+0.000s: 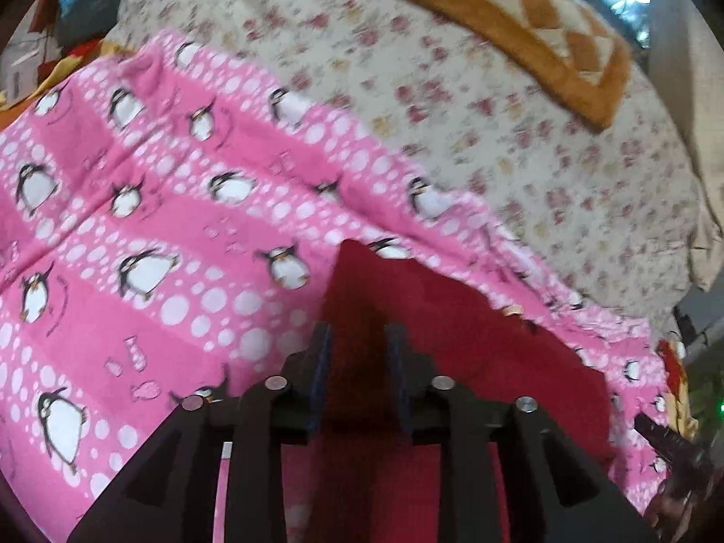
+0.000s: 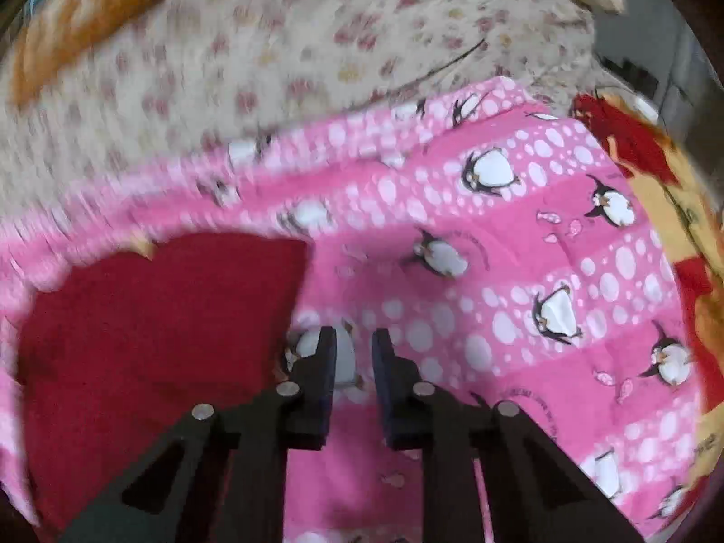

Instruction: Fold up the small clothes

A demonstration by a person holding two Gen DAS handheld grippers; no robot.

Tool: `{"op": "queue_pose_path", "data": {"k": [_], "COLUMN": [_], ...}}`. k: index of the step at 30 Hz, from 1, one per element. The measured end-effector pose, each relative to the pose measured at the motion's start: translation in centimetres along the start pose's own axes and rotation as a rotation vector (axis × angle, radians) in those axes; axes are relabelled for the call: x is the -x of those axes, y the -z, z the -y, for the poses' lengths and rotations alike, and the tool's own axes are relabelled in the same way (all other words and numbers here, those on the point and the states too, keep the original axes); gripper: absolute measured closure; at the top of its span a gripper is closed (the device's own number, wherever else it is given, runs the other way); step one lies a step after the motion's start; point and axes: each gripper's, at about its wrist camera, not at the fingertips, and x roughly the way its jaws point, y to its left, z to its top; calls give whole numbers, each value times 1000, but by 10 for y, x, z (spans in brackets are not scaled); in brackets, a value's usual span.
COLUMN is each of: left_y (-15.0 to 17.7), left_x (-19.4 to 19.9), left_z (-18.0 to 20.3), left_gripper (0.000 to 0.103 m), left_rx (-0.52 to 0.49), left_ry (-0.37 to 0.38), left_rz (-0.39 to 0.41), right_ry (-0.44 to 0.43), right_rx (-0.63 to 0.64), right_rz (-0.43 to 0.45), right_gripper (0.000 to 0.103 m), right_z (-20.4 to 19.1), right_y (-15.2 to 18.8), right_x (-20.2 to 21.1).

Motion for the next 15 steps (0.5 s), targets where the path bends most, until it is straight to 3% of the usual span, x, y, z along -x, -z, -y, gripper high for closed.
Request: {"op": "queue_pose_path", "data": {"k": [2,3,6,8,9,10,13,15], "left_y": [2,3,9,17,21,26,33,36], "left_x": [-3,-6,-24,-37,-42,-47,-44,-34], "left_z": [8,11,24,29,31,31,33,29], "left_gripper": [94,93,93,93,93,93,93,93], "left_rx": [-30,-45,-109,-154,-176,-204,-249,-234], "left_ry": [19,22,-1,-68,-98,-124,-140,-141], "left_rz": [-9,-21,-89,-146,-169,-192,-171,-149], "right_ry": [-133,-161,-119,-44,27,82,115,136], "right_rx": [-37,-16,158,256,306,351,342,310], "right_rz": [-19,-46,-103,-165,-204,-227,-222,-200], "right_gripper": [56,50,49,49,51,61,62,56], "right_z": [-4,-12,-48,-63,-67,-67,-59,-52], "right_y": [2,5,20,33,40,45,44,41], "right_x": [-1,-5,-19,-32,-42,-49,-43,-36]}}
